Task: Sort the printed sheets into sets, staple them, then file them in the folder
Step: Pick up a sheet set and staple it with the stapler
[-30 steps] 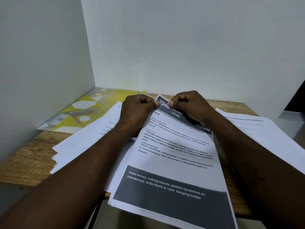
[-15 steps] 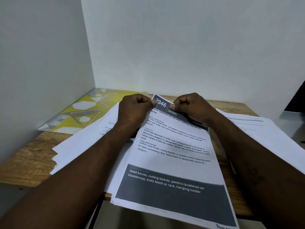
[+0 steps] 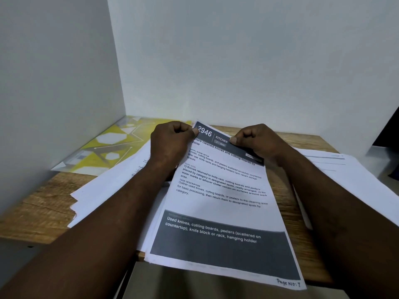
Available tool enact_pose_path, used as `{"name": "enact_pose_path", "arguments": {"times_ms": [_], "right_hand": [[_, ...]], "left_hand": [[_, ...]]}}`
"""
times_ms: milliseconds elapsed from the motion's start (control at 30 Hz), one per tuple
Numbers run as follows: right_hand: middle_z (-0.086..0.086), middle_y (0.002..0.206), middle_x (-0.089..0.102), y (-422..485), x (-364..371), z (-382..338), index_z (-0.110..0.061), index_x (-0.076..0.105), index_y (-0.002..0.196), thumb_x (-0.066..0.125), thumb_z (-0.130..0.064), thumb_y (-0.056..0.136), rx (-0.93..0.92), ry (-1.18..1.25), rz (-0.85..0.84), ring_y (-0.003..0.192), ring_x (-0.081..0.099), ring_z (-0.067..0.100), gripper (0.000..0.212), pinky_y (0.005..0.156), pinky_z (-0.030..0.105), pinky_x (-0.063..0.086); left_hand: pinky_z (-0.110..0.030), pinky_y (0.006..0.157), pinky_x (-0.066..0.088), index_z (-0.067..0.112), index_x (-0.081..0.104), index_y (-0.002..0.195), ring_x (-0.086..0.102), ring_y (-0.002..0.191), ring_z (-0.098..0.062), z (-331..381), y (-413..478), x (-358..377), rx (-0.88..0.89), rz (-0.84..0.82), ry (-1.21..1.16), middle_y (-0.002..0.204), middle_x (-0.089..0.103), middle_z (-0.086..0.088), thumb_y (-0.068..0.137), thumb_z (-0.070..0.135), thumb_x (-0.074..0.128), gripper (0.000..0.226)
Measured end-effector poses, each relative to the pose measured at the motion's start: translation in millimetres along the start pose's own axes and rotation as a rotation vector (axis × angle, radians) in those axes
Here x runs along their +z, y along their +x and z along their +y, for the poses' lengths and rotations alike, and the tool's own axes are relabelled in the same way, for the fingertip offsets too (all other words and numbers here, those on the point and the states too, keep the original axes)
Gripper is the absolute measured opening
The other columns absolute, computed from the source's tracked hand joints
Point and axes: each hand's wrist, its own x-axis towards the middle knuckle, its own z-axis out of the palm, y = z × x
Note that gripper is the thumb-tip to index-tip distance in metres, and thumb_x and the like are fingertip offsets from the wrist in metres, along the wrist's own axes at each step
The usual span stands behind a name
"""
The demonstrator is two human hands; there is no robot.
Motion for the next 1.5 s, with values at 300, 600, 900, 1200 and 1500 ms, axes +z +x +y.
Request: {"name": "enact_pose_path", "arguments": {"times_ms": [300, 600, 900, 1200, 1500], "right_hand": [[-0.003, 0.060, 0.068, -2.7, 1.9, 0.9, -0.008, 0.075, 0.085, 0.079, -0.025, 0.095, -0.007, -0.013, 0.014, 0.044, 0.050, 0.006, 0.020, 0.045, 0.017, 0.037], [0.003, 0.074, 0.075, 3.0, -2.0, 6.0, -0.006, 0.076, 0.086, 0.079, -0.024, 0.095, -0.029, -0.004, 0.004, 0.063, 0.062, 0.014, 0.021, 0.068, 0.027, 0.049], [0.004, 0.077, 0.076, 5.7, -2.3, 10.2, 0.001, 0.075, 0.093, 0.079, -0.022, 0.094, -0.036, 0.027, 0.010, 0.070, 0.064, 0.017, 0.023, 0.074, 0.031, 0.050], [0.009, 0.084, 0.078, 5.9, -2.7, 7.8, -0.004, 0.077, 0.090, 0.080, -0.023, 0.094, -0.037, 0.028, 0.000, 0.072, 0.067, 0.017, 0.019, 0.076, 0.033, 0.052], [0.008, 0.086, 0.077, 9.5, -5.1, 10.6, -0.013, 0.079, 0.077, 0.082, -0.019, 0.091, -0.063, 0.100, -0.002, 0.078, 0.066, 0.022, 0.015, 0.079, 0.035, 0.052]], "left_hand": [[-0.034, 0.071, 0.053, 0.022, 0.075, 0.065, 0.066, 0.063, -0.016, -3.4, 2.8, -3.9, -0.030, -0.030, -0.039, 0.070, 0.076, 0.000, 0.080, 0.031, 0.084, 0.019], [-0.038, 0.074, 0.055, 0.008, 0.074, 0.074, 0.068, 0.068, -0.024, -1.4, 1.1, -1.3, -0.075, -0.078, -0.192, 0.082, 0.078, -0.014, 0.078, 0.027, 0.086, 0.023], [-0.035, 0.070, 0.054, 0.006, 0.071, 0.076, 0.066, 0.066, -0.023, 0.5, -1.6, -1.8, -0.129, -0.134, -0.254, 0.077, 0.074, -0.015, 0.084, 0.016, 0.086, 0.020], [-0.039, 0.073, 0.056, 0.011, 0.072, 0.069, 0.066, 0.066, -0.024, 2.6, -2.5, -1.7, -0.135, -0.086, -0.223, 0.076, 0.075, -0.013, 0.081, 0.017, 0.088, 0.021], [-0.031, 0.069, 0.049, 0.008, 0.074, 0.071, 0.063, 0.062, -0.015, 8.0, -6.8, -0.3, -0.049, -0.025, -0.079, 0.076, 0.077, -0.011, 0.084, 0.026, 0.086, 0.025]]}}
